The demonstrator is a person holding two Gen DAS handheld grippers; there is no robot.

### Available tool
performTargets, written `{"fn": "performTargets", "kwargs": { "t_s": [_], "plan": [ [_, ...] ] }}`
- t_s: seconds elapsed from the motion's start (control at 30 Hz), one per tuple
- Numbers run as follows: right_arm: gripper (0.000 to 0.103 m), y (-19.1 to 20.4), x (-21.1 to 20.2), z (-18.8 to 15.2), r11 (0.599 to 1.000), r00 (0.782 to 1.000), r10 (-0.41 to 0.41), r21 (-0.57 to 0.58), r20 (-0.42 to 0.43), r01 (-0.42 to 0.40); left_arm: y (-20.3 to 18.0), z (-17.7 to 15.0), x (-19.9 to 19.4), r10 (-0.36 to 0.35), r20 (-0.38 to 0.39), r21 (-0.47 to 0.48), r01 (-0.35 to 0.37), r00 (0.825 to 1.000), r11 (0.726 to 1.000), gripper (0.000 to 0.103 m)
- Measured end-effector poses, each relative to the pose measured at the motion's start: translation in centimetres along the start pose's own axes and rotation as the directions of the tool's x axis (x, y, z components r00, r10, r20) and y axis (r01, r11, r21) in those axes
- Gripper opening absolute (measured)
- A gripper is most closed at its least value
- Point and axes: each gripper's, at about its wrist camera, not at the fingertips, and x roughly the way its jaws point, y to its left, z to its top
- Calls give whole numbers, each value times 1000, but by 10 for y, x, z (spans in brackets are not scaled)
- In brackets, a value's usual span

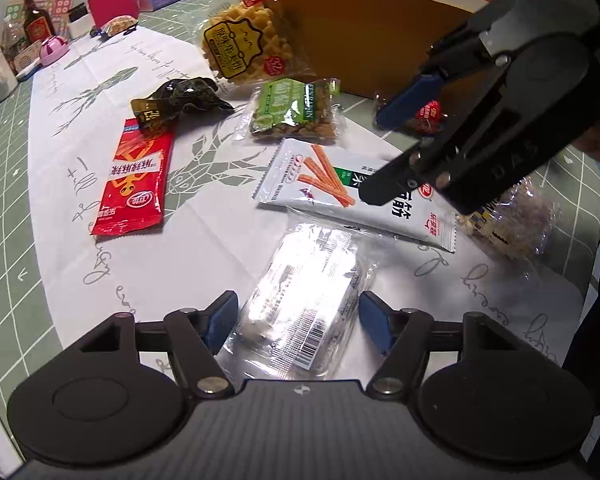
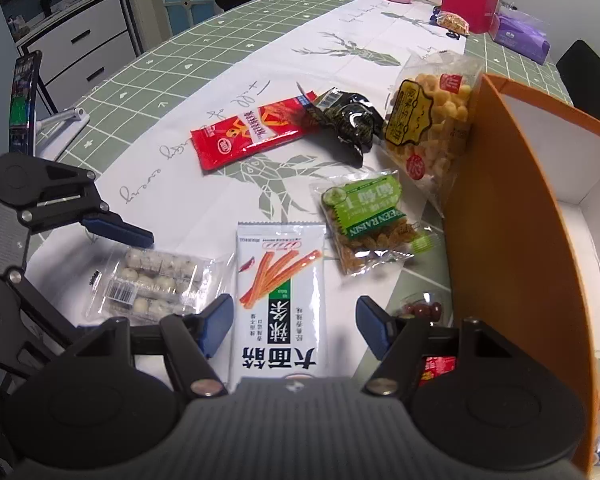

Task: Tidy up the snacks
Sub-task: 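Grasp the clear tray of white balls with the left tool while the right tool grasps the spicy-strip packet, then lift both held snacks and carry them over the orange box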

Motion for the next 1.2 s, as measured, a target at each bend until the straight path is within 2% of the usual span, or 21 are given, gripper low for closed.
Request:
{"fn": "performTargets", "kwargs": {
  "t_s": [0.4, 0.53, 0.67, 0.87, 1.2],
  "plan": [
    [67, 11, 26, -3, 999, 998, -24, -27, -57, 22, 32, -12, -11, 37, -47, -155, -44, 998, 987, 73],
    [66, 12, 29, -2, 999, 999, -27, -22, -40, 26, 34, -14, -13, 39, -48, -162, -46, 998, 986, 73],
    [52, 17, 29, 0, 999, 999, -20, -41, -35, 18, 33, -14, -15, 37, -44, -163, -43, 998, 986, 72],
    [47, 19, 26, 0, 999, 999, -26, -35, -32, 24, 33, -13, -20, 39, -27, -166, -43, 999, 985, 71],
    [46, 16, 13, 3, 1000, 1000, -17, -11, 4, 17, 36, -12, -32, 52, 27, -177, -47, 998, 983, 69]
  ]
}}
